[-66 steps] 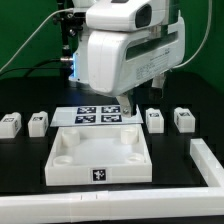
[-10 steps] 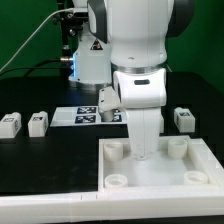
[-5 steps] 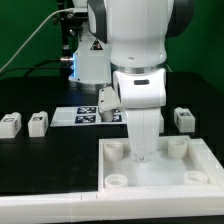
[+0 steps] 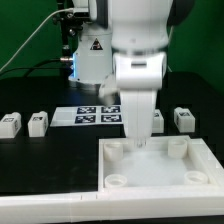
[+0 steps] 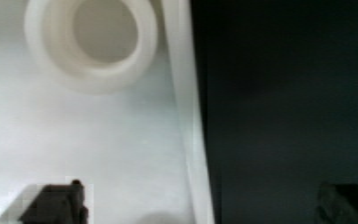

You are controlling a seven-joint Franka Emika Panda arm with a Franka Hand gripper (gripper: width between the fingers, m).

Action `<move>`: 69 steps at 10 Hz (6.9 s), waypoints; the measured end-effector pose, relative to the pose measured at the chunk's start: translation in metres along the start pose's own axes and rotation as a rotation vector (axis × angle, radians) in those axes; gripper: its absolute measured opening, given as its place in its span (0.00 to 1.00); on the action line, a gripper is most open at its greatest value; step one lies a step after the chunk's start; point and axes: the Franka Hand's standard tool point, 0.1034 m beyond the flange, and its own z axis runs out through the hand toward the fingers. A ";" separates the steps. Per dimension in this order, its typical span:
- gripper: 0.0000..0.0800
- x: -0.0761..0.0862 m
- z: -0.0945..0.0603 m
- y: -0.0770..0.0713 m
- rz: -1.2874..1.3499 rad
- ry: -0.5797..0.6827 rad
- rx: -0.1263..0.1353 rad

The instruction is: Assemble one leg

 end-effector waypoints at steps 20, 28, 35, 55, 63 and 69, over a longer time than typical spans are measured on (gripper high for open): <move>0.81 0.066 0.013 -0.086 1.020 -0.816 0.480; 0.81 0.056 0.055 -0.115 1.018 -0.877 0.498; 0.47 0.053 0.060 -0.120 1.011 -0.899 0.510; 0.36 0.047 -0.107 0.001 1.037 -0.008 0.063; 0.36 0.061 -0.107 0.048 0.998 0.477 -0.214; 0.36 0.103 -0.115 0.085 0.957 0.553 -0.254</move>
Offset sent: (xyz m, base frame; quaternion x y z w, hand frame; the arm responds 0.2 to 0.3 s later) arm 0.0000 0.0000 0.0000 0.0000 0.0000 0.2667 0.9638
